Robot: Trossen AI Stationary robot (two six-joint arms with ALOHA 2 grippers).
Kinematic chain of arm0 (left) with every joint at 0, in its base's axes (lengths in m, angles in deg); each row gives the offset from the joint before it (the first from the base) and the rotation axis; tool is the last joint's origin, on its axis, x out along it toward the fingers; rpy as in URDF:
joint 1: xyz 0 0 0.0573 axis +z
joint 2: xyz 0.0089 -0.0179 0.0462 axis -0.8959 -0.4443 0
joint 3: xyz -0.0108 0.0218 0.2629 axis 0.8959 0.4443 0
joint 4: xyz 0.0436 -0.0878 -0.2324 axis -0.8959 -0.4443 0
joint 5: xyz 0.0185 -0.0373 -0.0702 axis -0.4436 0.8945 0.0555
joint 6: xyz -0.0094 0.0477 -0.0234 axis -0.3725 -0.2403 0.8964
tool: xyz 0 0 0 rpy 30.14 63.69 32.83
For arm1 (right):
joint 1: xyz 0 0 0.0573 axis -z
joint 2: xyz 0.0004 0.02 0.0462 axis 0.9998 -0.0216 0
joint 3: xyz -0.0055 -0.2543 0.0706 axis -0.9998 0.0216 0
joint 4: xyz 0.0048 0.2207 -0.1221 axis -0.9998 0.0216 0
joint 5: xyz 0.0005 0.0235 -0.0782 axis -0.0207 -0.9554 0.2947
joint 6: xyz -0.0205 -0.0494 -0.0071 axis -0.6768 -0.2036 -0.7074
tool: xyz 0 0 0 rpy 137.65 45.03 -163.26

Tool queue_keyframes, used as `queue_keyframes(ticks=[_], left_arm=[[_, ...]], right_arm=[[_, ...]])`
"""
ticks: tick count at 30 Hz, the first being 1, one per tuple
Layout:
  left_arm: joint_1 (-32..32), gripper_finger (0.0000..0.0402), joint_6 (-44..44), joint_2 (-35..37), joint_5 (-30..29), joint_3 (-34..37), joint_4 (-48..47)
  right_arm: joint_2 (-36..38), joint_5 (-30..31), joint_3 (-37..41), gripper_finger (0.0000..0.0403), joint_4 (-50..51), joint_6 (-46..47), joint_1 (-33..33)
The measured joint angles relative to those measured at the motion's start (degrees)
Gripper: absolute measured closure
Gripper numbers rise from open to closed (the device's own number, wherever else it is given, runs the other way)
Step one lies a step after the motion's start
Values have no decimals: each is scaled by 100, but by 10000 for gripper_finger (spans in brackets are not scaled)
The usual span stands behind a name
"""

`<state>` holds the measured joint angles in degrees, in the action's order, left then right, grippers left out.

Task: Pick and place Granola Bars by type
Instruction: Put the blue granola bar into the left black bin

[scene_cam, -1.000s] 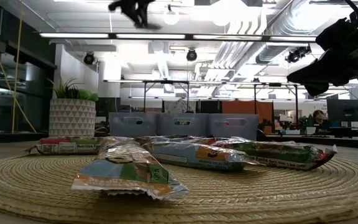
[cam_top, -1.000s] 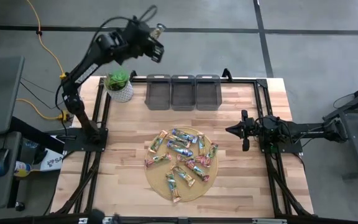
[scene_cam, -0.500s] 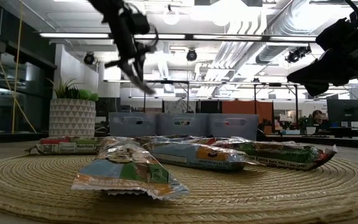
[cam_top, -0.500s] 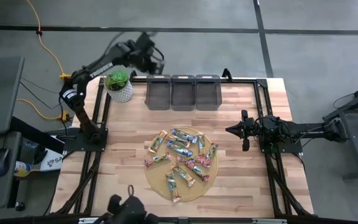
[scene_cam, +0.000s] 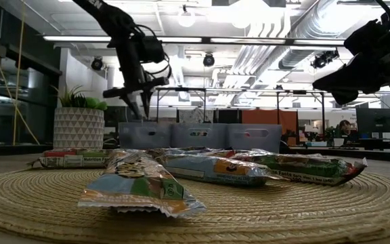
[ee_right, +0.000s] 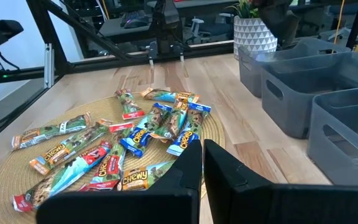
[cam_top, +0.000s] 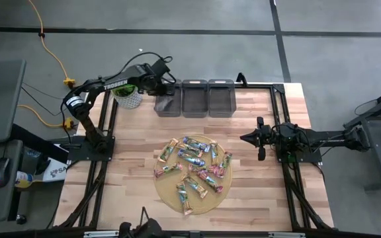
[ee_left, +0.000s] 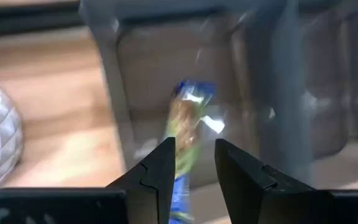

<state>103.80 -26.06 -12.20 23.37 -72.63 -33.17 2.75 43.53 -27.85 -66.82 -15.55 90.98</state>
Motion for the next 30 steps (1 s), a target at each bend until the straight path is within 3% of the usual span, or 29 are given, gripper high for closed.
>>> queue_keyframes(ticks=[9,22,30], left_arm=[[-254,291,145,0,-188,2,397],[-654,291,-2296,698,468,9,680],[-1684,291,-3578,1211,1626,4,414]], right_arm=[[0,1,0,403,0,0,0],[-2,-1,0,403,2,-2,0],[-2,1,0,403,1,-1,1]])
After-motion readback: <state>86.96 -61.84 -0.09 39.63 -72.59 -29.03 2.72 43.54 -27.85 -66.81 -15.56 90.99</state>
